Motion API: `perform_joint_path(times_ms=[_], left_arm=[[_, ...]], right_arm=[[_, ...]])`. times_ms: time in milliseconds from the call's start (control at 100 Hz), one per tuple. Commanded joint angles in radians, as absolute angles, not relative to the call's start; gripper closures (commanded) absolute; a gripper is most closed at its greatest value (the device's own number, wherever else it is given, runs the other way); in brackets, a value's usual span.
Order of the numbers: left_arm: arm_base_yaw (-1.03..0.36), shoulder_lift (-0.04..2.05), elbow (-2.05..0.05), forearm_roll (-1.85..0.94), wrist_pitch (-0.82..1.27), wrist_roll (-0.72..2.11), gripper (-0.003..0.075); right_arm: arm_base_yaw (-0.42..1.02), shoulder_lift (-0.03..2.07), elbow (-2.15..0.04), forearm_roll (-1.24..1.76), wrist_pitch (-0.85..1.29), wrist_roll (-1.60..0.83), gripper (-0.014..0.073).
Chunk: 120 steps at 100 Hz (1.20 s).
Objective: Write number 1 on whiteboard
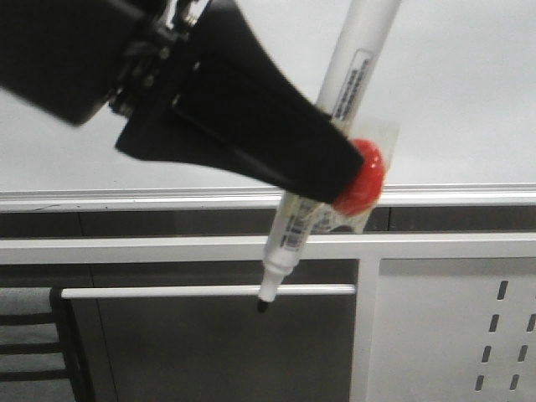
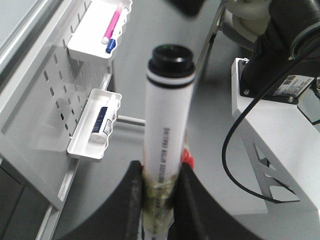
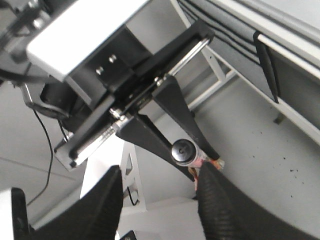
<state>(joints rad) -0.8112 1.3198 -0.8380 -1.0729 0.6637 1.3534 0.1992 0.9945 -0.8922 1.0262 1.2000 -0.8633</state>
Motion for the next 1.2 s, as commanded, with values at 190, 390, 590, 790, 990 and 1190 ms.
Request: perform_joint_path(times_ms=[190, 390, 590, 790, 990, 1190], left_arm=[[-0.821, 1.318, -0.894, -1.079, 0.698, 1.352, 0.0741], [-0.821, 1.323, -0.897, -1.079, 0.695, 1.352, 0.0741], [-0.821, 1.323, -0.897, -1.079, 0.687, 1.352, 0.0741], [-0.821, 1.323, -0.897, -1.082, 0.682, 1.352, 0.0741], [-0.821, 1.323, -0.897, -1.082, 0.680, 1.352, 0.0741], [-0.821, 1.323, -0.897, -1.082, 0.680, 1.352, 0.0741]], right_arm=[[0.242, 1.039, -0.983, 1.049, 1.186, -0.882, 0.0282], [0.262, 1.085, -0.988, 1.047, 1.226, -0.882, 0.0282], [0.285, 1.114, -0.989, 1.040, 1.212, -0.882, 0.0283], [0.285, 1.114, -0.989, 1.031, 1.231, -0.882, 0.0420], [0.285, 1.114, -0.989, 1.029, 1.231, -0.878, 0.0321], [0.285, 1.114, -0.989, 1.029, 1.226, -0.875, 0.0212]])
